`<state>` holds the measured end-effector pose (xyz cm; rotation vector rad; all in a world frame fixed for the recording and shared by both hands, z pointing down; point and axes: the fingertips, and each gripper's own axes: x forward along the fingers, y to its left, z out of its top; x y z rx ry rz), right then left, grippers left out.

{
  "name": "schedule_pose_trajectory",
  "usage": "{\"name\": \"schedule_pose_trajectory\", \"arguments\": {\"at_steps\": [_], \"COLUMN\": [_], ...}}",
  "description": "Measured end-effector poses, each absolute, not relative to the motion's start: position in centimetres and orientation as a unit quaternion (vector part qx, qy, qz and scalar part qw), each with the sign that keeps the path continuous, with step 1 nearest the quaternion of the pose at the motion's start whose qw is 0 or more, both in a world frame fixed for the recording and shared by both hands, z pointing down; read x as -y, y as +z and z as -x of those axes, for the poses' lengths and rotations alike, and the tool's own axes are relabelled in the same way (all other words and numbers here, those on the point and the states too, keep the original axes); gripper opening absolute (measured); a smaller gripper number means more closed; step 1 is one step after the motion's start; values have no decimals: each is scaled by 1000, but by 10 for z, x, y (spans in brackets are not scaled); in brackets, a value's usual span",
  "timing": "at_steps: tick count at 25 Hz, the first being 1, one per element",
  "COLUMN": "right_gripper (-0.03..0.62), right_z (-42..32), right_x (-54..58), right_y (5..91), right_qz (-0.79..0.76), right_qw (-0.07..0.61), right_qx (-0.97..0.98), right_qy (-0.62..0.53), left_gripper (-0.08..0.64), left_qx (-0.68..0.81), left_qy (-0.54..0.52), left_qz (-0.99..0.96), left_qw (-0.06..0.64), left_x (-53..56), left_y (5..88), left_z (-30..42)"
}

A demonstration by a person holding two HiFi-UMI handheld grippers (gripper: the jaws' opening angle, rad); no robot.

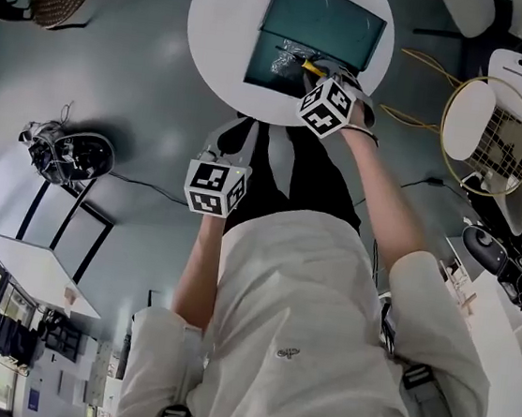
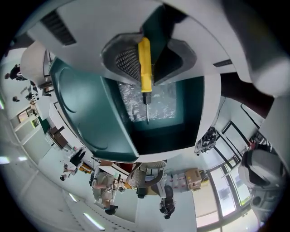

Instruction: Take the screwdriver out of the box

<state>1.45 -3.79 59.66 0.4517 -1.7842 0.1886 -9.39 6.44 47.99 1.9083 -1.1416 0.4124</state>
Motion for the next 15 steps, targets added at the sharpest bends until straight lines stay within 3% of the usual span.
{"name": "schedule_pose_trajectory", "arguments": {"at_steps": [8, 15], "right_gripper": [83, 83], "right_z": [-12, 2], "right_x": [37, 34], "right_y": [613, 569], "right_qz": [-183, -216], "right_qw": [640, 630], "right_qx": [745, 745], "right_qy": [54, 41], "left_gripper": [14, 14], "left_qx": [448, 425], "left_qy": [167, 162], "left_qz": [-762, -783], "left_qw": [436, 425], "left_x": [-72, -68], "left_y": [474, 459], "left_z": [129, 158]}}
